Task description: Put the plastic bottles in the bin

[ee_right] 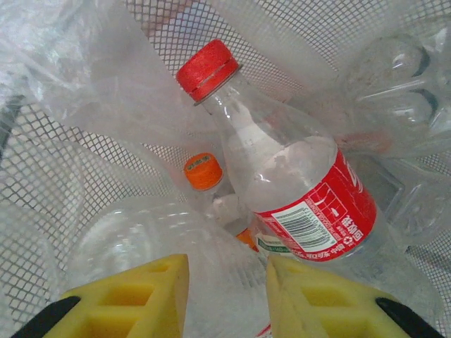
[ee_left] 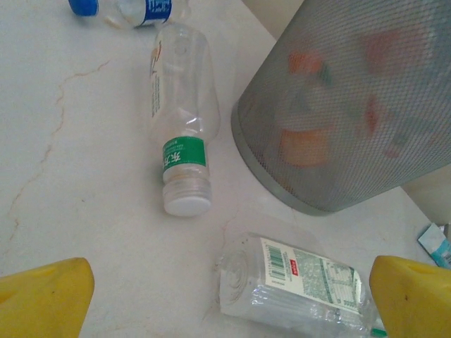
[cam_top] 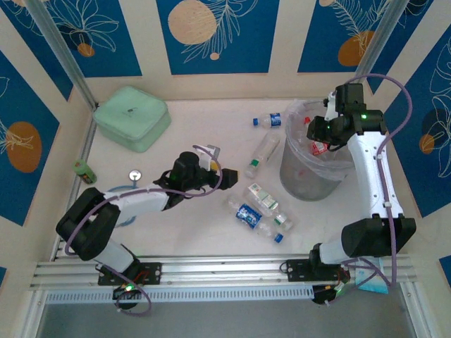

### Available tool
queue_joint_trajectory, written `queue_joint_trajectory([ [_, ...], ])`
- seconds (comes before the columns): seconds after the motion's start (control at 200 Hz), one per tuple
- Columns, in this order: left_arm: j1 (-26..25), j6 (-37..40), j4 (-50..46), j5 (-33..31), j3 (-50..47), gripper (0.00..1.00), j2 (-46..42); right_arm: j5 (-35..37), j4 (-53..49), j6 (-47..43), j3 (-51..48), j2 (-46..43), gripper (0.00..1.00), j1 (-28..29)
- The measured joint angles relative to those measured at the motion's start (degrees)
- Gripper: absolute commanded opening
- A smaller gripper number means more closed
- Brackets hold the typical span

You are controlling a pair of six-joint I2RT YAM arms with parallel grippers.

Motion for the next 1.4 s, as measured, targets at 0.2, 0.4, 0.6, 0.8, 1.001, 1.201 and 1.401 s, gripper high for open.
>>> queue_joint_trajectory([
  [0.2,0.0,0.0,-2.3,0.0,1.2,1.00,0.7,0.2,2.1,1.0,0.0,-1.9,0.55,0.0],
  [0.4,0.0,0.9,-6.2,-0.6,3.5,1.00,1.1,-0.3,7.3,1.7,-0.9,-8.0,0.68,0.2],
  [0.6,0.0,5.3,-11.8,-2.5,16.2,1.00,9.4,-3.3,10.4,3.4,-1.9,-12.6,0.90,0.3],
  [0.8,0.0,8.3,-21.2,-6.6,32.8,1.00,21.5,-5.4,11.3,4.5,-3.3,-13.0,0.98,0.7],
  [1.001,-1.7,10.3,-28.2,-11.2,39.4,0.97,27.2,-6.4,11.1,5.0,-7.2,-15.8,0.99,1.0],
  [1.201,-3.5,11.6,-32.7,-12.0,42.7,0.84,31.7,-6.7,11.5,5.1,-7.9,-18.3,1.00,1.0],
  [1.401,-4.1,11.9,-35.0,-11.6,45.4,0.79,35.5,-6.6,11.4,5.4,-9.0,-19.3,1.00,1.0],
])
